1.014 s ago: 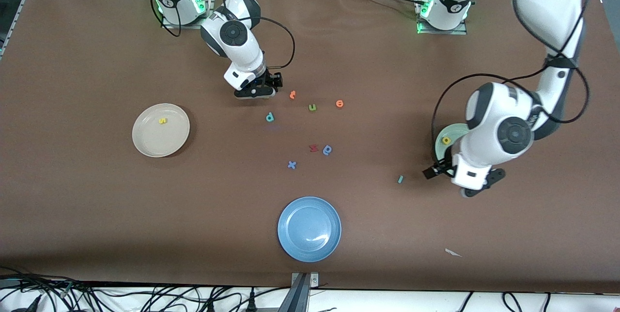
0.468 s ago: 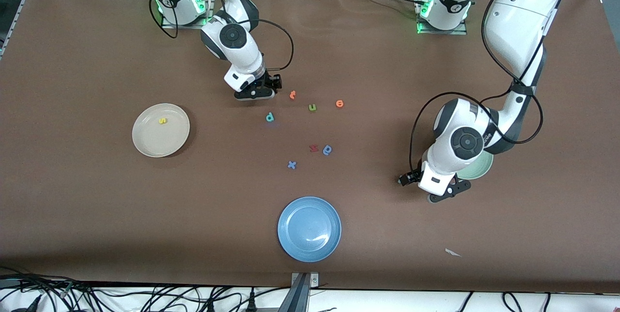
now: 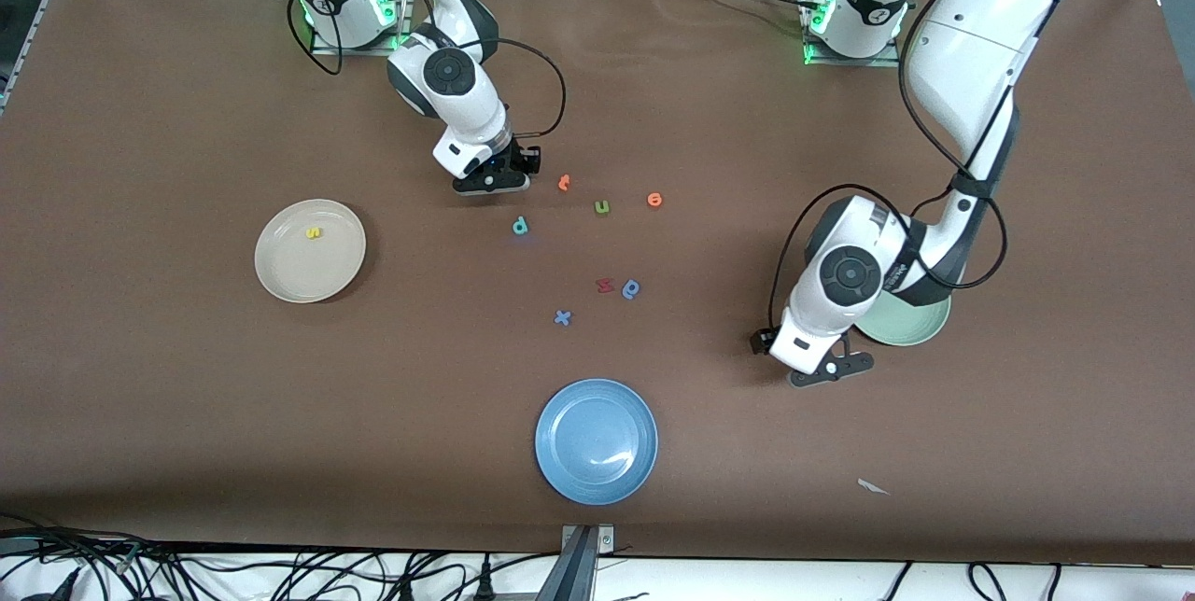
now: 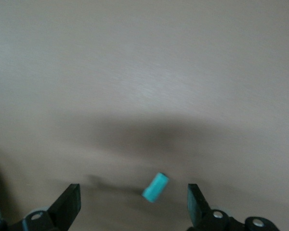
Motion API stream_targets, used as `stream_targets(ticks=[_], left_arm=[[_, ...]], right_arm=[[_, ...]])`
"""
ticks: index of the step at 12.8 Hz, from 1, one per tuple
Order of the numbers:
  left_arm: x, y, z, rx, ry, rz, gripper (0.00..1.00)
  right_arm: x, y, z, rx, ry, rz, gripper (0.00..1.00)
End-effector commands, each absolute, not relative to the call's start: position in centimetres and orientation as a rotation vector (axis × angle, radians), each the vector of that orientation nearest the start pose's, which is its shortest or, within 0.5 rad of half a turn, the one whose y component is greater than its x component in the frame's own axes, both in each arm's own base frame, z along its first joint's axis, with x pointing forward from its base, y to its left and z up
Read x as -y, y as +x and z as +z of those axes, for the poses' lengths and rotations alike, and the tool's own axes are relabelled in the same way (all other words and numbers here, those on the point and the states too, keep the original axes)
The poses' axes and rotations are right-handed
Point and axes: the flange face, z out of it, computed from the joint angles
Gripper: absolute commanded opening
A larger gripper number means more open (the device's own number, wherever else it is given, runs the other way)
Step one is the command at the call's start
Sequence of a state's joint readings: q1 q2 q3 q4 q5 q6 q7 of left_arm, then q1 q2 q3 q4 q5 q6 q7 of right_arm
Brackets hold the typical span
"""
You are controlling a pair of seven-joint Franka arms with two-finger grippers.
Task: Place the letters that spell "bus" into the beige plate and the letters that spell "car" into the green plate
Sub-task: 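Grasp the cyan bar with the left gripper while the right gripper grasps u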
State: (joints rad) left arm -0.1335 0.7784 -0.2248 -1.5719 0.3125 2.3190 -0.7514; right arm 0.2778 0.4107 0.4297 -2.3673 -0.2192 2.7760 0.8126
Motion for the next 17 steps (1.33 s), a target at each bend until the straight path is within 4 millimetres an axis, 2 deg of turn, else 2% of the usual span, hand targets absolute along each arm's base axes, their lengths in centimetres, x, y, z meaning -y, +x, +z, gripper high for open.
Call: stream_targets(ticks=[1, 2, 4, 5, 6, 7, 11, 13, 14, 17], left_arm=[[22.7, 67.0, 18.9, 0.311, -3.043, -0.078, 0.92], [22.6, 67.0, 18.6, 0.315, -3.041, -0.071, 0.85], [22.6, 66.9, 17.8, 0.316, -3.038, -0.056, 0.82], [22.6, 66.8, 17.5, 0.316, -3.037, -0.051, 0.74], [22.5, 67.0, 17.6, 0.322, -3.037, -0.058, 0.71], [22.6, 67.1, 17.4, 0.328, -3.036, -0.054, 0.65], [22.9, 66.9, 16.9, 0.348, -3.030, -0.047, 0.44], [22.9, 66.9, 16.9, 0.352, -3.030, -0.046, 0.35], [22.8, 66.9, 16.9, 0.354, -3.029, -0.047, 0.34], [22.9, 66.9, 16.9, 0.362, -3.029, -0.047, 0.22]], right_arm=[[-34.6, 37.1, 17.2, 0.101, -3.044, 0.011, 0.34], [-34.6, 37.1, 17.2, 0.108, -3.044, 0.008, 0.25], [-34.2, 37.6, 17.2, 0.099, -3.050, 0.001, 0.15], [-34.1, 37.7, 17.4, 0.098, -3.052, -0.003, 0.13], [-33.8, 38.1, 18.0, 0.106, -3.059, -0.016, 0.13], [-32.9, 39.0, 19.1, 0.104, -3.086, -0.030, 0.13], [-26.5, 43.1, 24.1, 0.234, -3.192, -0.036, 0.13], [-23.1, 44.7, 25.5, 0.320, -3.220, -0.015, 0.13], [-21.2, 45.5, 26.1, 0.378, -3.225, -0.006, 0.13], [-14.4, 48.1, 26.8, 0.572, -3.205, 0.033, 0.13]])
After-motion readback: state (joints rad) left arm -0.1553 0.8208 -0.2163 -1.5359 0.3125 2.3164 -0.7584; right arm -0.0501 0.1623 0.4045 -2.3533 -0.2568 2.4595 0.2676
